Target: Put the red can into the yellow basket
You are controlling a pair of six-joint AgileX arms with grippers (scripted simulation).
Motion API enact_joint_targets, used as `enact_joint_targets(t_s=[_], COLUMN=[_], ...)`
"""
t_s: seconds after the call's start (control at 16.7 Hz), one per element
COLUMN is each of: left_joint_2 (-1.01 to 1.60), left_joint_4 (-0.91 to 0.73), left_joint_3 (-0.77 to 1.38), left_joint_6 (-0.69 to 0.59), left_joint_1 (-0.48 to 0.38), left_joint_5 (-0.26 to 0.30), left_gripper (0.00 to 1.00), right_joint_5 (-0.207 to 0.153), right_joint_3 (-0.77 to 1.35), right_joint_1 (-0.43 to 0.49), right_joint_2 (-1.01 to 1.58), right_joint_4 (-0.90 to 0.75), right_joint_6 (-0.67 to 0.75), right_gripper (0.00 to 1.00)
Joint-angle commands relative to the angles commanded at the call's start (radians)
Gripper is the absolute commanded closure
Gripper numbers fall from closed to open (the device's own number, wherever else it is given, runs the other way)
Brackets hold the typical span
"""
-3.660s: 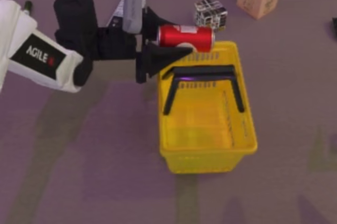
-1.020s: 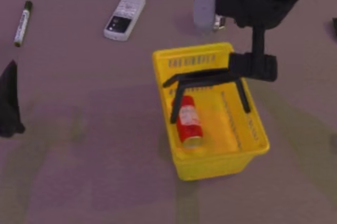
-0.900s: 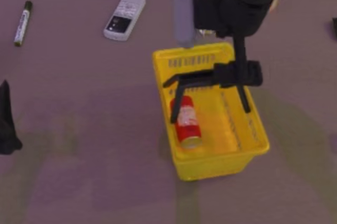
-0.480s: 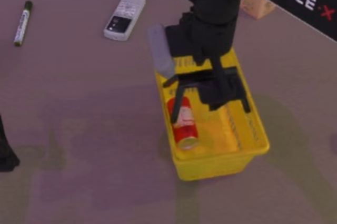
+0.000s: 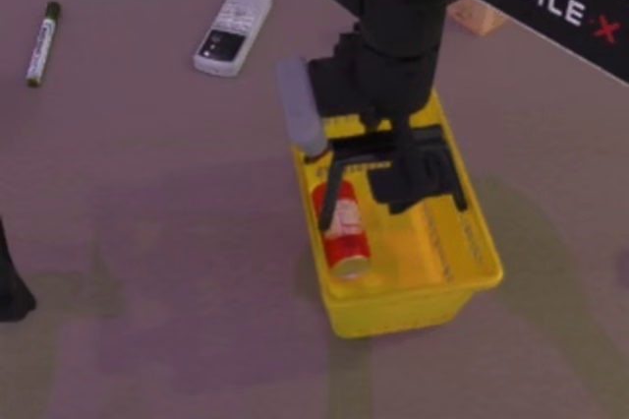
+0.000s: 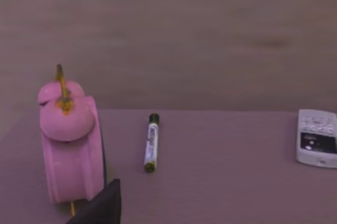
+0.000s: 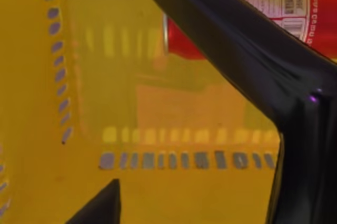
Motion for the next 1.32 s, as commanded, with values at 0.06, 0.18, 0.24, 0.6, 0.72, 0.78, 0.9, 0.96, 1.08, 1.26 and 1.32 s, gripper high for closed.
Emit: enact_joint_targets(t_s=[0.06, 0.18, 0.24, 0.6, 0.72, 0.78, 0.9, 0.96, 1.08, 1.26, 1.32], left_joint_2=[0.000, 0.000, 0.000, 0.000, 0.000, 0.000, 0.000, 0.000, 0.000, 0.000, 0.000], left_joint_4=[0.000, 0.000, 0.000, 0.000, 0.000, 0.000, 0.000, 0.000, 0.000, 0.000, 0.000], left_joint_3=[0.000, 0.000, 0.000, 0.000, 0.000, 0.000, 0.000, 0.000, 0.000, 0.000, 0.000], left_joint_6=[0.000, 0.000, 0.000, 0.000, 0.000, 0.000, 0.000, 0.000, 0.000, 0.000, 0.000], left_joint_1=[0.000, 0.000, 0.000, 0.000, 0.000, 0.000, 0.000, 0.000, 0.000, 0.000, 0.000], left_joint_5=[0.000, 0.000, 0.000, 0.000, 0.000, 0.000, 0.000, 0.000, 0.000, 0.000, 0.000], left_gripper=[0.00, 0.00, 0.00, 0.00, 0.00, 0.00, 0.00, 0.00, 0.00, 0.00, 0.00], right_joint_5=[0.000, 0.000, 0.000, 0.000, 0.000, 0.000, 0.000, 0.000, 0.000, 0.000, 0.000], right_joint_3=[-0.021, -0.048, -0.050, -0.050, -0.050, -0.050, -0.050, -0.050, -0.050, -0.050, -0.050], right_joint_1=[0.000, 0.001, 0.001, 0.001, 0.001, 0.001, 0.001, 0.001, 0.001, 0.001, 0.001], right_joint_2=[-0.003, -0.008, -0.008, -0.008, -0.008, -0.008, -0.008, -0.008, -0.008, -0.008, -0.008], right_joint_4=[0.018, 0.041, 0.042, 0.042, 0.042, 0.042, 0.042, 0.042, 0.042, 0.042, 0.042], right_joint_6=[0.000, 0.001, 0.001, 0.001, 0.001, 0.001, 0.001, 0.001, 0.001, 0.001, 0.001], right_gripper=[0.00, 0.00, 0.00, 0.30, 0.45, 0.53, 0.68, 0.75, 0.90, 1.00, 1.00])
